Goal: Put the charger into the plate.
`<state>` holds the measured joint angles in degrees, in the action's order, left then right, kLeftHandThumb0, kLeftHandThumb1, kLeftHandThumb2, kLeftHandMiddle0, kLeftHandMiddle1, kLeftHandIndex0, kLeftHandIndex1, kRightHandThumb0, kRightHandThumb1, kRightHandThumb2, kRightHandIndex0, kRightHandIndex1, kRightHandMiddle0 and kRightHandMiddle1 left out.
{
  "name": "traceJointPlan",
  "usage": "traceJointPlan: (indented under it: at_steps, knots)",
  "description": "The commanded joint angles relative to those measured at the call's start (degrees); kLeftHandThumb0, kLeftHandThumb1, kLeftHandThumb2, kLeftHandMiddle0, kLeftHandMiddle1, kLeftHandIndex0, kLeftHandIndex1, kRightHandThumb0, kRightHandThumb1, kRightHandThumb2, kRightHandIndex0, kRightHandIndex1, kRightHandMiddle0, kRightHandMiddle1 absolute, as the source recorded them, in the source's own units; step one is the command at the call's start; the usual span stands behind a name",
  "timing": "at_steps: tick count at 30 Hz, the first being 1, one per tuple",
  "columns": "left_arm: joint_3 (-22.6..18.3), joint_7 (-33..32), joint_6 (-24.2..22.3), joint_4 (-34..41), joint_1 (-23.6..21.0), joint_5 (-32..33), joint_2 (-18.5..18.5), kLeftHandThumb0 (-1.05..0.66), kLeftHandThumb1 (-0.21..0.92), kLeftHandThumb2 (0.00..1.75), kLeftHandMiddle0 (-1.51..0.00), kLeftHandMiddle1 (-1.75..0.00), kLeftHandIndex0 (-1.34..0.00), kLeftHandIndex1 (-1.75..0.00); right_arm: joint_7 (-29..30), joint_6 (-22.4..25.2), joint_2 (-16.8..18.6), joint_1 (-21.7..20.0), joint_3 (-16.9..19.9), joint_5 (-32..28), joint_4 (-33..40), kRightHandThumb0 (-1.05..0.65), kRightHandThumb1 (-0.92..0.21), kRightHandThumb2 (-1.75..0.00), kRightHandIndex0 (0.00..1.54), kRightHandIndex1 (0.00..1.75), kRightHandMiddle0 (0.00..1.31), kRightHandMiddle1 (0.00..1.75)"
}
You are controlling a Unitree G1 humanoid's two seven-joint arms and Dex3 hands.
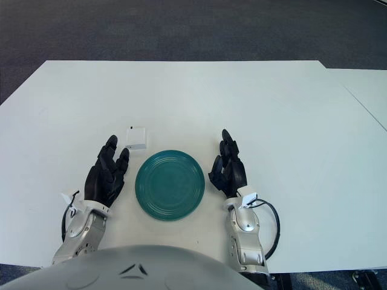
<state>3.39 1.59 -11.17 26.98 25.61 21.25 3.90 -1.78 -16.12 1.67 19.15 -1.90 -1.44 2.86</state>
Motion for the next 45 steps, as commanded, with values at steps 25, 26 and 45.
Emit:
traceJointPlan:
  at_steps: [25, 26, 45]
  knots:
    - [-2.31, 18.51, -6.06, 6.35, -34.89, -44.24, -47.32, -1.05, 0.92, 0.86, 0.0, 0.0, 0.0, 0.0, 0.19, 0.19, 1.74, -2.24, -0.44, -0.13, -8.75, -0.95, -0.92, -0.93, 0.0, 0.0, 0.0, 0.12]
    - [-1.43, 18.4, -4.77, 4.81, -36.3, -45.23, -47.48, -1.05, 0.92, 0.86, 0.0, 0.0, 0.0, 0.0, 0.14, 0.08, 1.75, -2.25, -0.45, -0.14, -8.83, -0.95, -0.92, -0.94, 0.0, 0.0, 0.0, 0.11]
    - [12.6, 22.81, 14.21, -16.14, -43.38, -56.51, -47.65, -1.05, 0.92, 0.72, 0.0, 0.0, 0.0, 0.0, 0.91, -1.41, 2.57, -1.67, -1.09, 0.16, -8.81, -0.94, -0.92, -0.94, 0.0, 0.0, 0.0, 0.11]
